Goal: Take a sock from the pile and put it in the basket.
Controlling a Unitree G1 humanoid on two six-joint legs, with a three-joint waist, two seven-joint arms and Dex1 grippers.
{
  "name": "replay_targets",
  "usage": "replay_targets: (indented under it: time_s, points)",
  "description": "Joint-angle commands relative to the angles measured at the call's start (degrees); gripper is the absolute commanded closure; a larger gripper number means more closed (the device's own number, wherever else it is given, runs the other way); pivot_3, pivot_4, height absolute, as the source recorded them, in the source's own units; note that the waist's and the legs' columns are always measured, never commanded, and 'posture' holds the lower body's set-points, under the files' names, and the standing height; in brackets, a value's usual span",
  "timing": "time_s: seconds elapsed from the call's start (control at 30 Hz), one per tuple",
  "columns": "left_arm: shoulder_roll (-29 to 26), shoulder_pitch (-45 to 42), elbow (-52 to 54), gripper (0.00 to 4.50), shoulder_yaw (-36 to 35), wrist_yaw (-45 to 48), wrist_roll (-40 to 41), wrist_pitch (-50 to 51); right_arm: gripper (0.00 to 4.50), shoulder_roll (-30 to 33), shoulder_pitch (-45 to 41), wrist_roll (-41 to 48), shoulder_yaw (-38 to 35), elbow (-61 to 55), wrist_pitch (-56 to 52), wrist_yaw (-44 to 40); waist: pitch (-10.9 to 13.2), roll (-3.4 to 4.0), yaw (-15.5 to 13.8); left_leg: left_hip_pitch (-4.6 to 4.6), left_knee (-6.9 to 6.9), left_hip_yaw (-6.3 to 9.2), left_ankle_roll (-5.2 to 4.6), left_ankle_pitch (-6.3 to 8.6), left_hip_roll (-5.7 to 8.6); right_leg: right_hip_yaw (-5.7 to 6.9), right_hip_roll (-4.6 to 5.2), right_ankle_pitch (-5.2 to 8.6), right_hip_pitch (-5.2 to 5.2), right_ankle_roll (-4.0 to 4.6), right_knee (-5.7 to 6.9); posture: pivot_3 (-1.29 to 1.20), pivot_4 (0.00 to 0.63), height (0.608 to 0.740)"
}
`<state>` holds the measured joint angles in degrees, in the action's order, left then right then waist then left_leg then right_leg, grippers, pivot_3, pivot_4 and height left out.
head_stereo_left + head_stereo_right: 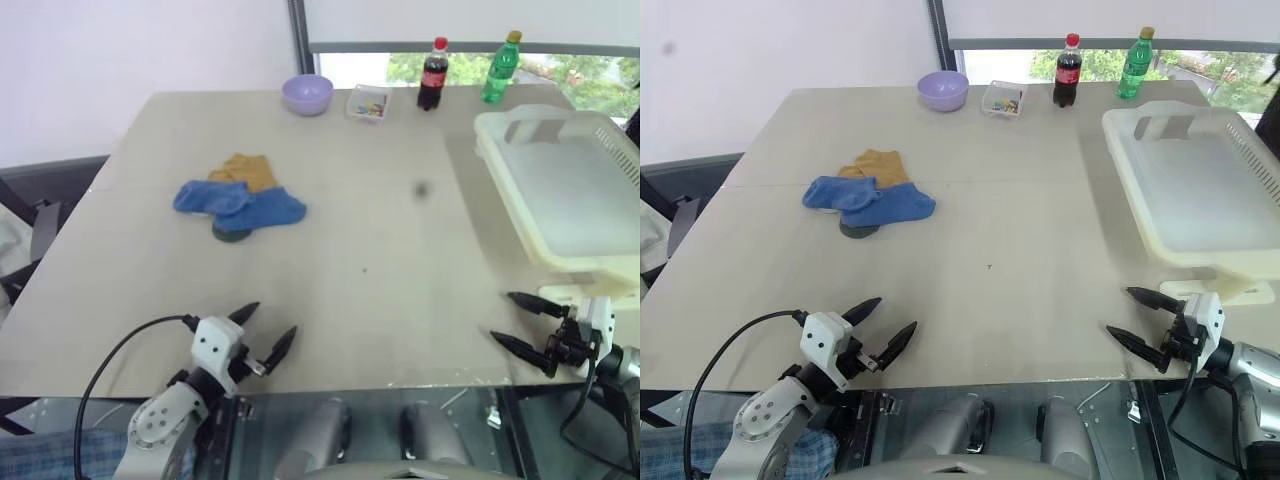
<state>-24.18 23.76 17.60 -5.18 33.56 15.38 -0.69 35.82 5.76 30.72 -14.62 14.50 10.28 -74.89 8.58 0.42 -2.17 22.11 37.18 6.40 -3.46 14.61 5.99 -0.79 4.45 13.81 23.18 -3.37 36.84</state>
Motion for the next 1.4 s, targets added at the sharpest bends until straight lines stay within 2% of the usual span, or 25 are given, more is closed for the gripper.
replay_targets:
  time_s: [0.03, 0.27, 0.93, 1.07, 1.2, 1.3, 1.4]
  points:
    - [0.08, 0.08, 1.16, 0.0, -0.31, 0.65, 0.19, -2.01, 0.01, 0.84, -0.56, 1.36, -2.25, -1.68, 0.7, -0.86, 0.0, 0.0, 0.0, 0.0, 0.0, 0.0, 0.0, 0.0, 0.0, 0.0, 0.0, 0.0, 0.0, 0.0, 0.0, 0.0, 0.15, 0.74]
    - [0.42, -1.41, -0.42, 0.0, -0.66, 3.46, 2.15, -5.11, 0.01, 0.81, -1.9, -1.73, -2.26, -1.12, 8.13, -0.8, 0.01, -0.01, 0.0, 0.0, 0.0, 0.0, 0.0, 0.0, 0.0, 0.01, 0.0, 0.0, 0.0, -0.01, 0.0, 0.0, 0.15, 0.74]
    - [1.03, -2.32, -1.48, 0.0, -1.29, 3.97, 3.28, -5.16, 0.01, 0.1, -1.75, -0.3, -0.86, -5.21, 4.38, -0.18, 0.02, -0.01, -0.01, 0.01, 0.0, 0.0, 0.0, 0.0, 0.0, 0.0, 0.0, 0.0, 0.01, 0.0, 0.0, 0.0, 0.15, 0.74]
    - [1.4, -7.28, -2.37, 0.0, -2.42, -1.2, 1.35, -1.42, 0.01, -0.53, -1.88, 1.36, -0.37, -9.18, 1.82, 0.58, 0.02, -0.01, -0.07, 0.0, 0.0, 0.01, 0.0, 0.0, 0.0, 0.02, -0.01, -0.01, 0.01, 0.0, 0.0, 0.0, 0.15, 0.74]
    - [1.38, -15.54, -2.98, 0.0, -2.35, -7.25, -0.33, 6.77, 0.01, -1.01, -2.19, 2.44, 0.54, -13.4, -0.3, 1.34, 0.02, -0.02, -0.16, 0.01, 0.03, 0.03, 0.0, -0.01, -0.01, 0.05, -0.05, -0.02, 0.01, -0.02, 0.03, 0.0, 0.15, 0.74]
    - [1.09, -24.82, -5.91, 0.0, -2.18, -9.37, 0.09, 12.49, 0.01, -0.98, -2.56, 3.6, 1.24, -17.73, -3.82, 3.25, 0.03, -0.05, -0.13, 0.01, 0.04, 0.0, 0.0, -0.02, 0.0, 0.0, -0.06, -0.04, 0.02, -0.04, 0.02, 0.0, 0.15, 0.74]
    - [0.42, -31.57, -9.84, 0.0, -2.46, -11.0, -1.81, 13.42, 0.01, -0.29, -2.36, 2.52, 1.9, -21.07, -6.78, 5.77, 0.03, -0.06, -0.1, 0.06, 0.04, 0.06, 0.02, -0.07, 0.0, 0.04, -0.12, -0.05, 0.09, -0.04, 0.05, 0.0, 0.15, 0.74]
